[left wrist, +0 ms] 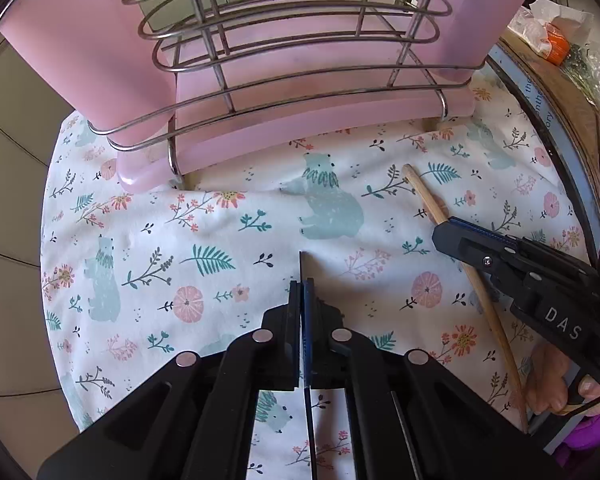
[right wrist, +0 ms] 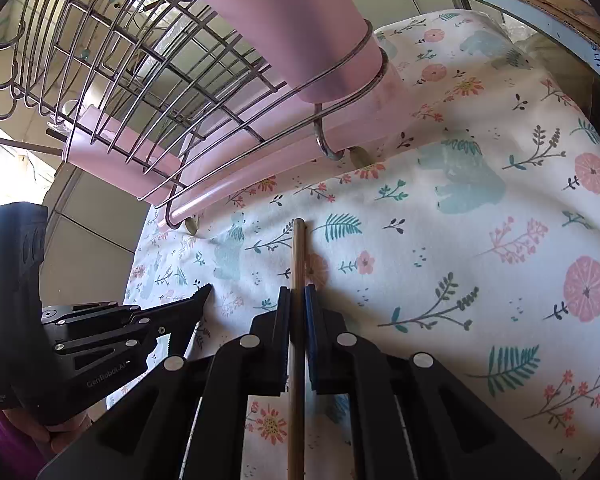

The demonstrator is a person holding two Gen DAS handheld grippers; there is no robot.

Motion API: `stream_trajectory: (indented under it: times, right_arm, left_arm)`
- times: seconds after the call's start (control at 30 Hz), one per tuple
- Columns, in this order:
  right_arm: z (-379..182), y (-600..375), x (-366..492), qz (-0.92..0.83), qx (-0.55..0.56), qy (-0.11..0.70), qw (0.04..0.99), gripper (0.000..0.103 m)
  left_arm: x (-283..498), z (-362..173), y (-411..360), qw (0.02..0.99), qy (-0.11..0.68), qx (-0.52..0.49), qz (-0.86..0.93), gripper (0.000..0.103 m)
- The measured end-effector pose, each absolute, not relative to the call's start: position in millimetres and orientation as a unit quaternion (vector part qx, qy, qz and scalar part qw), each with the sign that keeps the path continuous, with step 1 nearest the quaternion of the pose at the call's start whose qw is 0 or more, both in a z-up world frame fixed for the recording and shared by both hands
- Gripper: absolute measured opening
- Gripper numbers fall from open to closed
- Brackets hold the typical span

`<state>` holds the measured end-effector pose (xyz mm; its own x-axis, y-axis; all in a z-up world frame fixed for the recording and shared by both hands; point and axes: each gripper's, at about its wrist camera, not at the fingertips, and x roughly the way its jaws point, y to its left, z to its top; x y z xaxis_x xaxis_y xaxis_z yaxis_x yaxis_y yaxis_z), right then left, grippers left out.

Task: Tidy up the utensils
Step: 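Hold the wooden chopstick in the right tool beside the rack, then lift the wooden chopstick with the right tool and carry it over the pink cup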

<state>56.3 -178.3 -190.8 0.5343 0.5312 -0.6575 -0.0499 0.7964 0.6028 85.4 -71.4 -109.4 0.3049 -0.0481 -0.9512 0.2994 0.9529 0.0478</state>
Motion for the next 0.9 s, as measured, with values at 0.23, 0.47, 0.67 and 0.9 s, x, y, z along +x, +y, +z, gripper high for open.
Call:
stream_trajectory:
  times: [0.23, 0.47, 0.67, 0.9]
  right_arm:
    - [-189, -176, 56, 0.172, 0.261, 0.448, 0.838, 0.007]
    - [-187, -174, 55, 0.169, 0.254, 0.444, 0.842, 0.007]
    - [-181, -176, 48, 0.161, 0.254, 0.429, 0.852, 0.007]
    - [-155, -185, 32, 0.159, 0.263, 0.388, 0.869, 0.006]
  left_arm:
    - [79, -106, -57, 0.809, 0.571, 0.067, -0.122, 0.001]
    - [66, -83, -33, 0.841, 0.527, 0.008, -0.124, 0.000]
    - [45, -58, -10, 0.869, 0.480, -0.030, -0.118, 0.000]
    - [25, -23, 12, 0.896, 0.423, -0.066, -0.116, 0.000]
